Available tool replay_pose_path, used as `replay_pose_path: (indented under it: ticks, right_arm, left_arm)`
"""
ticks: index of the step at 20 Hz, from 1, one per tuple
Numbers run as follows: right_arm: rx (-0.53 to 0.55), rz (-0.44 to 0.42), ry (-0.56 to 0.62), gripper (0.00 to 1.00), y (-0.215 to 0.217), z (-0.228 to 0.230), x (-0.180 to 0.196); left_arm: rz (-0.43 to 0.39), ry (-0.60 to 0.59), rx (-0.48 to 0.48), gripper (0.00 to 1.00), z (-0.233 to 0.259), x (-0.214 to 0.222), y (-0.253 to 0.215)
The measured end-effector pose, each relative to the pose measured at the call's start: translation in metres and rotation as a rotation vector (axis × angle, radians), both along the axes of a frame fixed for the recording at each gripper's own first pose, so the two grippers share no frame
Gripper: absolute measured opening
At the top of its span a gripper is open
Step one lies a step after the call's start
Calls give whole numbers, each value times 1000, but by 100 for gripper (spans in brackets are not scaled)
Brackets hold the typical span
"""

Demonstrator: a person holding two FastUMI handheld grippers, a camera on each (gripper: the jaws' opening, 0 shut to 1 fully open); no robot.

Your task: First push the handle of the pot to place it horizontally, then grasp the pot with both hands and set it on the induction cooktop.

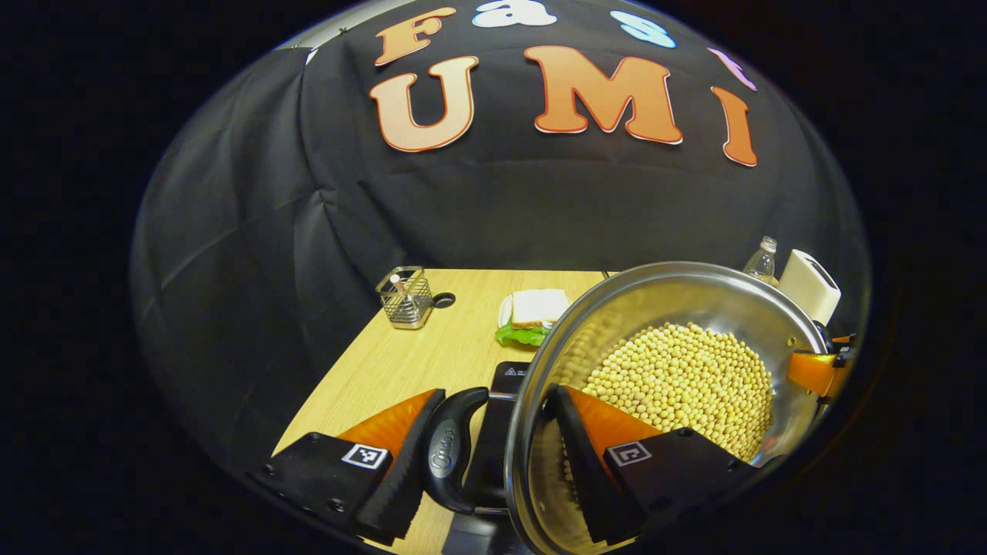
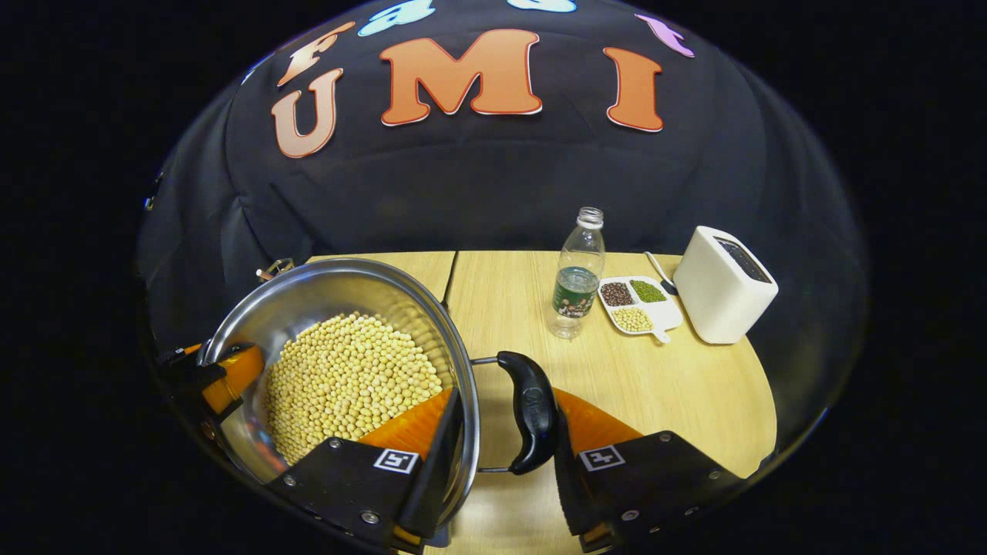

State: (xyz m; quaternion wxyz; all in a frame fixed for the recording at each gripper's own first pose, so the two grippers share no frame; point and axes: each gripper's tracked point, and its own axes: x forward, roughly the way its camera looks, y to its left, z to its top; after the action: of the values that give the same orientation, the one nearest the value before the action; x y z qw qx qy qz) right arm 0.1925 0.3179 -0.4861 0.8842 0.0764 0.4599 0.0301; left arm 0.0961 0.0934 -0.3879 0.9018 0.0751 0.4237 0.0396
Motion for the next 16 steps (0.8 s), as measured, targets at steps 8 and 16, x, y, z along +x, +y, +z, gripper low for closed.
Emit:
replay_pose_path:
  ticks: [8, 16]
  right_arm:
    - [-2, 27, 16, 61, 21, -19, -2]
    - [-21, 30, 47, 61, 40, -36, -3]
  left_arm:
    - [26, 17, 0, 85, -27, 0, 35]
    - [32, 43, -12, 88, -67, 10, 40]
